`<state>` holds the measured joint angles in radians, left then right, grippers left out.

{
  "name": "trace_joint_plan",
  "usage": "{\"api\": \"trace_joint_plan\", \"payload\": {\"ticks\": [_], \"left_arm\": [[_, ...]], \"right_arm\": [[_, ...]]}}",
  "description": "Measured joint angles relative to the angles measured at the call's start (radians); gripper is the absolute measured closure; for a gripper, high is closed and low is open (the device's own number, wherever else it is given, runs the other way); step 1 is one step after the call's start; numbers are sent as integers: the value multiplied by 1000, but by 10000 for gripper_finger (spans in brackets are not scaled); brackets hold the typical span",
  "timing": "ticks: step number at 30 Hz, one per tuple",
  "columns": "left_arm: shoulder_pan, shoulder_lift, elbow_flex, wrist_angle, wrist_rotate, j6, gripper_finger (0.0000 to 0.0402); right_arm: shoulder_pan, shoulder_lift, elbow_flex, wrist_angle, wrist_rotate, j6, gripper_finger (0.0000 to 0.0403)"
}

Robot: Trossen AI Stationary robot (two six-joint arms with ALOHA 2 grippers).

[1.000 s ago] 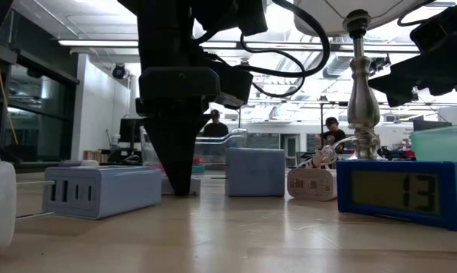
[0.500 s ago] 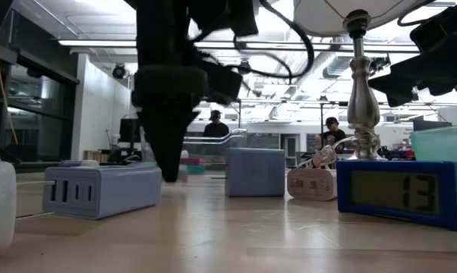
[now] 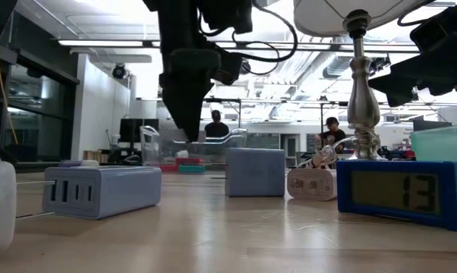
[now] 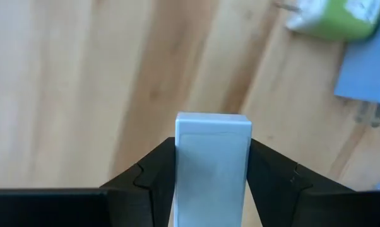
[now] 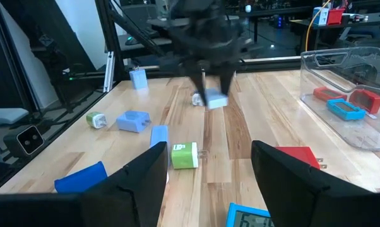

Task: Pick & Place Office items
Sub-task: Put the white digital clock into the transparent bin

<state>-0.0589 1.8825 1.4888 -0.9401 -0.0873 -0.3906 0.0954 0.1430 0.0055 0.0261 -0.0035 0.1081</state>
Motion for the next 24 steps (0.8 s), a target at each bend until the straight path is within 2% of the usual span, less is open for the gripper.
{"api": "trace_joint_plan", "payload": {"ticks": [17, 24], "left_arm": [[322, -120, 12, -42, 17, 208, 239], [456, -119, 74, -22, 14, 316, 239]], "right_arm": [[0, 0, 0, 0, 0, 0, 188], [0, 0, 0, 0, 0, 0, 188]]}}
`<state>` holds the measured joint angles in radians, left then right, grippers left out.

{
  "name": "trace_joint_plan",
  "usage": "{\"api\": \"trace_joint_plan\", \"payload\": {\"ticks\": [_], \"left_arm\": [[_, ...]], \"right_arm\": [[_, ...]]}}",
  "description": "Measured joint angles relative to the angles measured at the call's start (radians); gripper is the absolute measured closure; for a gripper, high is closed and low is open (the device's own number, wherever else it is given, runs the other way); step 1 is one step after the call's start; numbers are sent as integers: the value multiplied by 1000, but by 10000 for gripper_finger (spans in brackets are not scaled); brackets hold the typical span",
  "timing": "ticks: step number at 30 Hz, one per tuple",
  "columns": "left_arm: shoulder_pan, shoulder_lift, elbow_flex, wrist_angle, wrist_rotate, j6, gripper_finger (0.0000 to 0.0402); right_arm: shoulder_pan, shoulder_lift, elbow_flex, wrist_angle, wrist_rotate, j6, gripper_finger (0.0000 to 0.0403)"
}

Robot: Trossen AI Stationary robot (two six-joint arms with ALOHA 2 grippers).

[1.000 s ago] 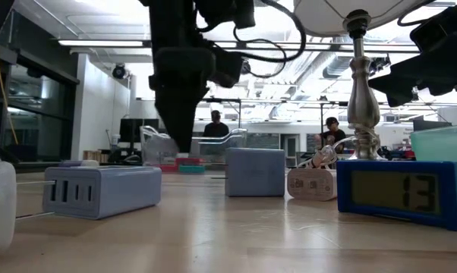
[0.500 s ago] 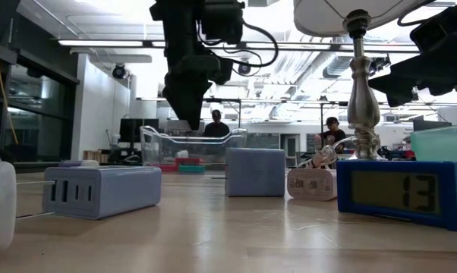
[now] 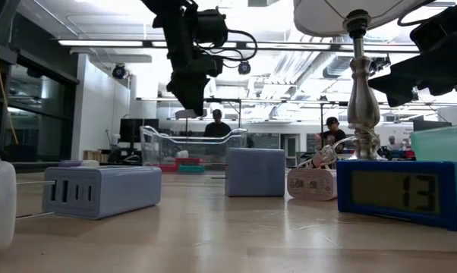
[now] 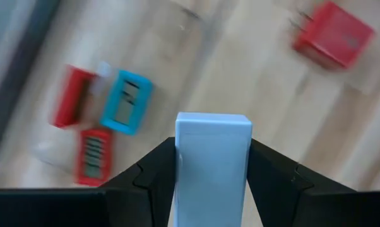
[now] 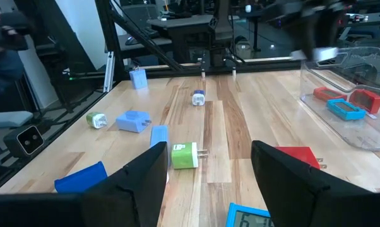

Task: Pick & Place Office items
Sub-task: Put the white digital clock into the transparent bin

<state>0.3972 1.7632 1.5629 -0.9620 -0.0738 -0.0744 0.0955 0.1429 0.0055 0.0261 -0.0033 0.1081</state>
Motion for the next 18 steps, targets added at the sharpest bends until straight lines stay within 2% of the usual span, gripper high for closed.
{"api": "trace_joint_plan", "payload": {"ticks": [18], "left_arm": [[215, 19, 22, 80, -3, 82, 238]], "right_arm": [[0, 0, 0, 0, 0, 0, 188]]}}
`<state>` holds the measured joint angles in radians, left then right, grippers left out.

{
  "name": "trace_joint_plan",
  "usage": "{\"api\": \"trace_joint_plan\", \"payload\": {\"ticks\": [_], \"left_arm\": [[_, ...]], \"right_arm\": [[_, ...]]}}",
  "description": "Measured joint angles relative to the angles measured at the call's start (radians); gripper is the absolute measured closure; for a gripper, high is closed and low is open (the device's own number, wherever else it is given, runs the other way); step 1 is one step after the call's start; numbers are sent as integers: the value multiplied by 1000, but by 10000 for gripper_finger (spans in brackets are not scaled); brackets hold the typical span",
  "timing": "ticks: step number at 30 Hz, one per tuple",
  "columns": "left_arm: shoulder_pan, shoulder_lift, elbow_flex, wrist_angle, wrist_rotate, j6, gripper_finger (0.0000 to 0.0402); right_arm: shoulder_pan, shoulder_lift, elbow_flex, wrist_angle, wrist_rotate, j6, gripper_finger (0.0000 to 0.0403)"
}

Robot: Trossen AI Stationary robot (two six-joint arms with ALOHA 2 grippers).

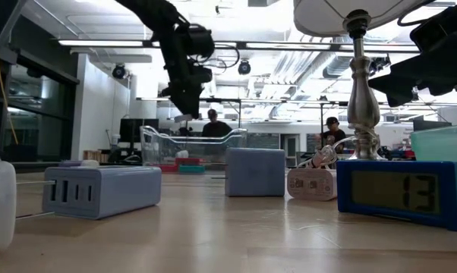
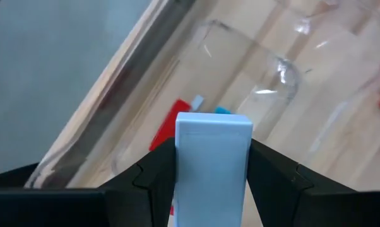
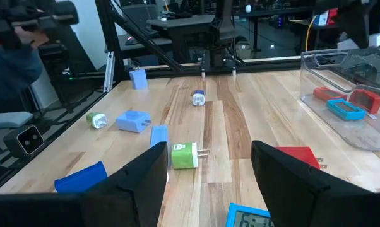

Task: Pick & Place Office items
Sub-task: Put the white digital clock into the transparent bin

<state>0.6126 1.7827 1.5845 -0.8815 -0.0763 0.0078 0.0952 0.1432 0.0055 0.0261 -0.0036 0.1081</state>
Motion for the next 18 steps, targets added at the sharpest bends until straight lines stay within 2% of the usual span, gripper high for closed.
{"api": "trace_joint_plan", "payload": {"ticks": [7, 18], "left_arm": [[35, 95, 0, 3, 37, 29, 238], [30, 202, 0, 67, 109, 101, 238]], "right_arm": [[0, 0, 0, 0, 0, 0, 188], [0, 0, 0, 0, 0, 0, 188]]}}
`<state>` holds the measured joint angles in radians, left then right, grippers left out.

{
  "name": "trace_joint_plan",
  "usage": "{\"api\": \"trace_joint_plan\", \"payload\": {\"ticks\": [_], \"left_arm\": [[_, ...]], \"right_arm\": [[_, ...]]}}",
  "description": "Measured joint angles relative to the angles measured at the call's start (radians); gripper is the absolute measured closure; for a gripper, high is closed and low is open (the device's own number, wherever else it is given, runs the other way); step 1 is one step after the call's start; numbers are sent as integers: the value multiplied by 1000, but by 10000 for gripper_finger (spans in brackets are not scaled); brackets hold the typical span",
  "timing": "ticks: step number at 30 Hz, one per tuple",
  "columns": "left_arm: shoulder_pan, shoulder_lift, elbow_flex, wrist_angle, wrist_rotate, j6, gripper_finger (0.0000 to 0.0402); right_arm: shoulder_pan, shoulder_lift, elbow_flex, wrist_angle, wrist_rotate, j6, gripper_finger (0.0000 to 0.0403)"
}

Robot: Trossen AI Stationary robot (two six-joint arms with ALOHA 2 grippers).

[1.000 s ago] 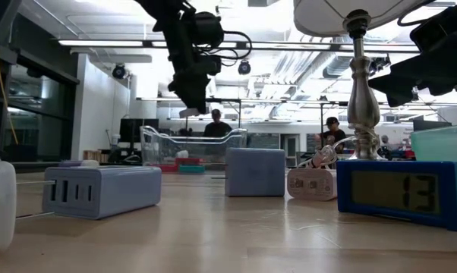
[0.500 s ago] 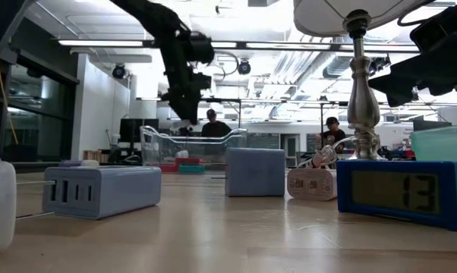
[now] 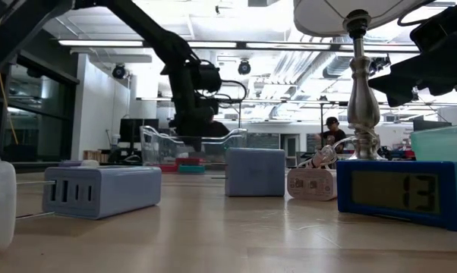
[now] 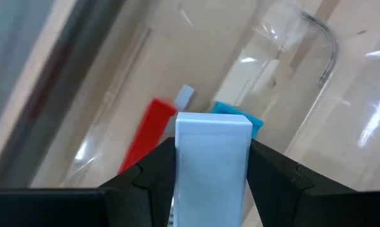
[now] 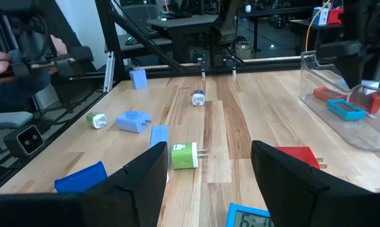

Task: Pick & Place Office items
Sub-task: Put the white digital clock into the transparent bin

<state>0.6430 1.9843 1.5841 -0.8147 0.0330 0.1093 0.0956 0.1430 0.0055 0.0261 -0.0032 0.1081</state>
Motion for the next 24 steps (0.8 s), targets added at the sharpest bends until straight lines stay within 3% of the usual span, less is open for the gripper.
{"api": "trace_joint_plan", "payload": {"ticks": [24], "left_arm": [[-7, 35, 0, 9, 23, -9, 238]], "right_arm": [[0, 0, 0, 0, 0, 0, 188]]}}
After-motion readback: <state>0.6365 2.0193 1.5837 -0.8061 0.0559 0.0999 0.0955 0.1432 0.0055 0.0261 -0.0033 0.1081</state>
